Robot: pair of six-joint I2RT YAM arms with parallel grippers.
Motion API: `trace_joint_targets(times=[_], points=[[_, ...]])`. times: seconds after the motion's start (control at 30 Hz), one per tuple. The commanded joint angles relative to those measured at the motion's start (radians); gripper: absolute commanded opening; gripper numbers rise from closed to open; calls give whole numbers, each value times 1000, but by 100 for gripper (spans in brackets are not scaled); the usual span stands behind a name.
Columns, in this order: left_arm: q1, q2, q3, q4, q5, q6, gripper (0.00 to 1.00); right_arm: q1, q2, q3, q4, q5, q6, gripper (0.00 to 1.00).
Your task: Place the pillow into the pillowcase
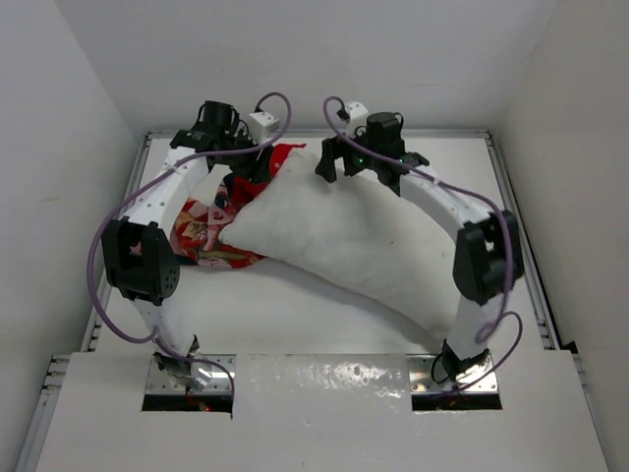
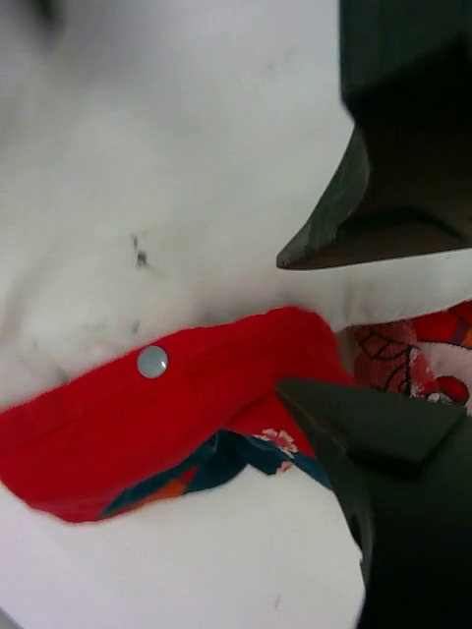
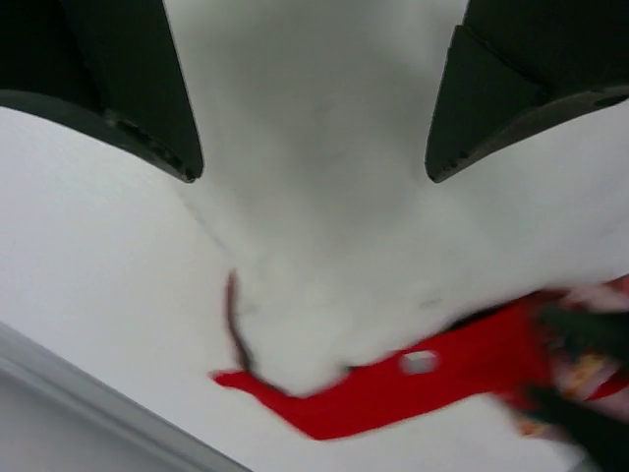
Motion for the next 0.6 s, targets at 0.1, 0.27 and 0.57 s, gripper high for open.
trace_joint_targets(times=[0.1, 0.27, 0.57], points=[[23, 24, 52, 87, -119, -153, 44, 175, -318, -179, 47, 28, -253, 29], [23, 17, 29, -29, -128, -107, 16, 228, -352, -243, 21, 22, -205, 71], [12, 58, -90, 177, -215, -159, 48, 449, -289, -343, 64, 288, -373, 99]])
